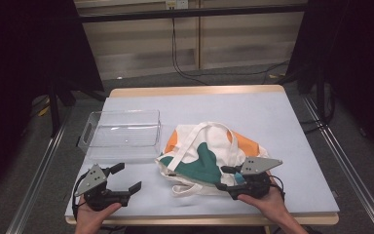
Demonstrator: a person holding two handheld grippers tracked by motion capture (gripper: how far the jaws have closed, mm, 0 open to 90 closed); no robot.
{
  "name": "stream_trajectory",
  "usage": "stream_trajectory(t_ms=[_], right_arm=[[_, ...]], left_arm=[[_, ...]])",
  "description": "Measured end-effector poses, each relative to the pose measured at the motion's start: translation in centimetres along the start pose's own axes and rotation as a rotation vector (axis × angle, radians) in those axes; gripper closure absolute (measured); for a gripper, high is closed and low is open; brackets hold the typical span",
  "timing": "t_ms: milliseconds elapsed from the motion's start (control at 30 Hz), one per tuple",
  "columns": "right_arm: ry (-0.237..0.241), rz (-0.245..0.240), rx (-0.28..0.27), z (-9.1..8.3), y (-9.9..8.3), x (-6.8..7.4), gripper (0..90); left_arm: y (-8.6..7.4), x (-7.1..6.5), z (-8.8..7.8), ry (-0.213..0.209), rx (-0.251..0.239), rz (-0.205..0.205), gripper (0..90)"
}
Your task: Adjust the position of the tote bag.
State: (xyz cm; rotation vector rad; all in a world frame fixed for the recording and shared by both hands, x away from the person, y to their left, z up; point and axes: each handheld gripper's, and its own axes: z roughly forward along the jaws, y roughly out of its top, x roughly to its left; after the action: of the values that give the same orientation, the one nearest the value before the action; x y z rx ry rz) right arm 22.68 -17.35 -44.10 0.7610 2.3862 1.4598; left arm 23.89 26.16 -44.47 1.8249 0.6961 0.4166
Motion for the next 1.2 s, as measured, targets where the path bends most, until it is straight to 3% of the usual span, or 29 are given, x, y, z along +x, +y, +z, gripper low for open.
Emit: stream_trajectory(t_ms=[133,367,400,700,867,967,1067,1133,1200], right_arm=[[0.009,-0.009,0.008,0.7,0.4,0.0,39.7],[-0.001,-0.027,0.034,2.2,0.8,-0.4,38.7],[0.004,-0.029,0.038,2.5,0.6,-0.5,38.0],[0.001,-0.051,0.085,3.4,-0.2,-0.1,32.6],[-0.008,-0.065,0.099,3.7,-0.4,-0.2,35.3],[-0.032,-0.100,0.119,4.0,-0.5,0.1,38.0],[-0.025,-0.079,0.116,4.0,-0.5,-0.2,43.4],[-0.008,-0.048,0.101,3.7,-0.4,-0.6,54.2],[-0.001,-0.039,0.094,3.5,-0.3,-0.7,57.6]], left_arm=[[-0.1,0.1,0.1,-0.016,-0.003,-0.001,10.7],[-0.1,0.0,-0.1,-0.005,0.000,0.003,10.7],[-0.1,0.1,0.0,-0.020,-0.009,0.000,10.7],[0.0,0.0,0.0,-0.022,0.005,0.000,10.7],[0.0,-0.1,0.1,-0.023,0.007,0.004,10.9],[0.0,-0.1,0.2,-0.012,0.016,0.000,11.1],[0.0,-0.1,0.4,-0.024,0.014,0.000,11.5],[0.0,-0.1,0.5,-0.042,0.005,0.008,12.0],[0.1,-0.3,0.4,-0.031,0.018,0.009,14.2]])
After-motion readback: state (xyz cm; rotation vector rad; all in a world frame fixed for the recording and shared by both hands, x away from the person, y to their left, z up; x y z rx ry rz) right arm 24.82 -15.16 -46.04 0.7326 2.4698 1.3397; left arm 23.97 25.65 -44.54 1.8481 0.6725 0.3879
